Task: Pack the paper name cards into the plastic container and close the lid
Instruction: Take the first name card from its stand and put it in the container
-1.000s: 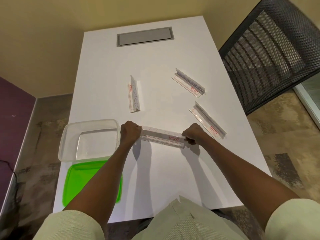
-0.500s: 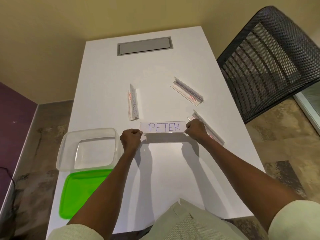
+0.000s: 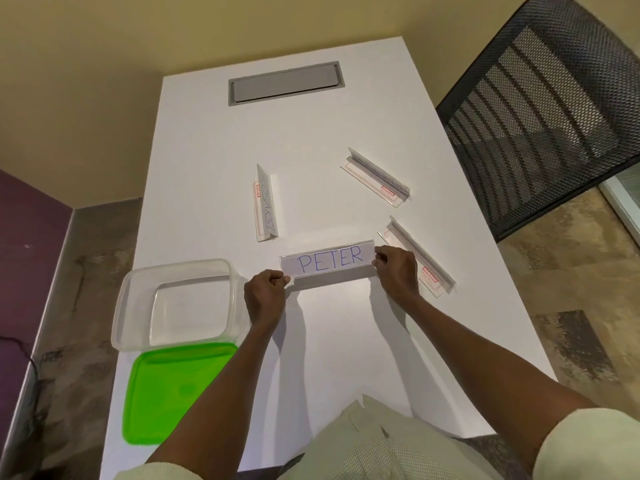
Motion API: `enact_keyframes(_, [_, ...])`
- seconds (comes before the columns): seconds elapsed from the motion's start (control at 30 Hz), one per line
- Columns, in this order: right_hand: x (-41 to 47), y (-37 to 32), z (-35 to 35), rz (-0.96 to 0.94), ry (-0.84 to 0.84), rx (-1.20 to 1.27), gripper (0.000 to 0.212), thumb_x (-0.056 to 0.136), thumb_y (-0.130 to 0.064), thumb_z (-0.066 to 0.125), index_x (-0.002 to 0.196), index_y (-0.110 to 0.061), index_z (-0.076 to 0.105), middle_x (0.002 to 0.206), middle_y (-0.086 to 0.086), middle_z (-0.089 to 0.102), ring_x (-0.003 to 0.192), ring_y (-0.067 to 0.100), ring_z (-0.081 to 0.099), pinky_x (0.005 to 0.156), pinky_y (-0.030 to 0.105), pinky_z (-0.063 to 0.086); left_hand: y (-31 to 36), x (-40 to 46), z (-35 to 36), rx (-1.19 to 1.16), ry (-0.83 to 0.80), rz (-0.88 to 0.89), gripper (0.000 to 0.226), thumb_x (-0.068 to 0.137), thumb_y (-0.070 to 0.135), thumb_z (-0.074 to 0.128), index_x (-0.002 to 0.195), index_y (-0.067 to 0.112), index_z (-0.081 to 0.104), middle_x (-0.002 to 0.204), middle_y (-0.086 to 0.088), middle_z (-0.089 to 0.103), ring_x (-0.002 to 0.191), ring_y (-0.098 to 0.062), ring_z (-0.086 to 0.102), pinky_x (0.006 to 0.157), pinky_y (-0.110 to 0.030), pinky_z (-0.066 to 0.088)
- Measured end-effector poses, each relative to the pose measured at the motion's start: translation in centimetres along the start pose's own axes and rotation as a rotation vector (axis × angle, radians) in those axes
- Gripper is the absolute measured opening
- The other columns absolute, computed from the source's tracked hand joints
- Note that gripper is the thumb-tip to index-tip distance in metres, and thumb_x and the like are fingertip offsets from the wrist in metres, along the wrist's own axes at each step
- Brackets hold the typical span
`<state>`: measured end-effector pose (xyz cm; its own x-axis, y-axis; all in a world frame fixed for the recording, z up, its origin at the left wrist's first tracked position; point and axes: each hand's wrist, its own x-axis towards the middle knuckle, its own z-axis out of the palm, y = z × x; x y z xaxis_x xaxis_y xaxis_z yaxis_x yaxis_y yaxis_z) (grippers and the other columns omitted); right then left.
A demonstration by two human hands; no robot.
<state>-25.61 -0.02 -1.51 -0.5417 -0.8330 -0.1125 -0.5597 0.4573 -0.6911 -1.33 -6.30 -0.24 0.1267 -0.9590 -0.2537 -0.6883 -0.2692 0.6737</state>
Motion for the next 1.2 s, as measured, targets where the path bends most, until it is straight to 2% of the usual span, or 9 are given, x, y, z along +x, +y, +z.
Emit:
enact_keyframes(0.3, [-2.2,1.5,1.3,0.03,0.011,-0.126,0.021,0.073,-0.003,0.055,0.058,-0.013,0.044,0.048,0.0,0.039,0.052,0.023,0.035,0.045,0.029,0.024,-1.5,-1.5,1.3,0.207,0.007,-0.01,0.017,0.083,0.024,0.064,0.086,0.013,0.075,0.087,-0.013,0.074,0.085,-0.035,0.063,0.071,-0.035,0.05])
enact_keyframes(0.43, [-2.6,2.1,2.0,0.049,-0.035,-0.188,0.013,0.078,-0.004,0.053,0.065,-0.006,0.053,0.061,0.009,0.063,0.056,0.03,0.049,0.048,0.033,0.037,-2.2,-1.8,1.7,0.274,0.0,0.003,0.019,0.084,0.024,0.061,0.077,0.01,0.072,0.08,-0.015,0.071,0.077,-0.036,0.059,0.063,-0.035,0.047])
enact_keyframes(0.67, [-3.0,2.6,2.4,0.019,-0.051,-0.25,0.016,0.081,-0.004,0.054,0.065,-0.006,0.054,0.068,0.012,0.067,0.06,0.033,0.053,0.052,0.035,0.042,-2.9,-1.8,2.0,0.289,-0.012,0.011,0.024,0.083,0.019,0.062,0.063,0.005,0.061,0.068,-0.018,0.065,0.067,-0.038,0.056,0.055,-0.029,0.032])
enact_keyframes(0.8, [-3.1,2.9,2.3,0.023,-0.09,-0.24,0.017,0.08,-0.002,0.051,0.063,-0.005,0.051,0.062,0.012,0.061,0.06,0.035,0.049,0.051,0.036,0.04,-2.8,-1.9,1.8,0.303,-0.027,0.038,0.03,0.081,0.011,0.057,0.054,0.005,0.046,0.063,-0.021,0.058,0.059,-0.035,0.042,0.052,-0.031,0.029])
enact_keyframes(0.93, [-3.1,2.9,1.8,-0.004,-0.085,-0.172,0.024,0.078,0.001,0.047,0.058,-0.01,0.04,0.054,0.01,0.039,0.058,0.025,0.029,0.051,0.032,0.023,-2.4,-2.2,1.3,0.312,-0.033,0.075,0.033,0.08,0.004,0.051,0.052,0.011,0.036,0.061,-0.021,0.053,0.061,-0.033,0.036,0.053,-0.03,0.026])
enact_keyframes(1.0, [-3.0,3.2,1.4,0.01,-0.092,-0.112,0.021,0.081,-0.001,0.05,0.062,-0.011,0.048,0.058,0.009,0.047,0.059,0.028,0.041,0.053,0.033,0.032,-2.2,-2.4,1.0,0.323,-0.038,0.121,0.026,0.082,0.002,0.052,0.058,0.011,0.045,0.068,-0.022,0.055,0.068,-0.039,0.044,0.056,-0.034,0.032])
enact_keyframes(1.07, [-3.0,3.6,0.7,-0.001,-0.066,-0.072,0.013,0.084,-0.004,0.061,0.095,-0.006,0.067,0.087,0.011,0.068,0.083,0.029,0.061,0.072,0.035,0.047,-2.3,-2.5,0.9,0.378,-0.039,0.195,0.013,0.088,0.004,0.055,0.098,0.002,0.063,0.099,-0.022,0.064,0.096,-0.039,0.055,0.075,-0.041,0.044])
enact_keyframes(1.13, [-2.7,3.9,0.1,-0.074,-0.073,-0.106,0.037,0.084,-0.008,0.067,0.12,-0.007,0.06,0.113,0.01,0.065,0.107,0.028,0.058,0.088,0.034,0.046,-2.3,-2.2,0.8,0.403,-0.052,0.243,0.045,0.087,0.003,0.06,0.131,-0.001,0.051,0.125,-0.02,0.057,0.119,-0.039,0.048,0.094,-0.045,0.045])
enact_keyframes(1.2, [-2.0,3.8,-0.5,-0.156,-0.136,-0.179,0.046,0.085,-0.016,0.068,0.129,-0.014,0.053,0.126,0.005,0.058,0.117,0.026,0.052,0.093,0.034,0.044,-2.0,-1.9,0.4,0.406,-0.084,0.352,0.056,0.083,-0.001,0.065,0.136,-0.002,0.046,0.133,-0.02,0.053,0.125,-0.038,0.047,0.1,-0.045,0.045])
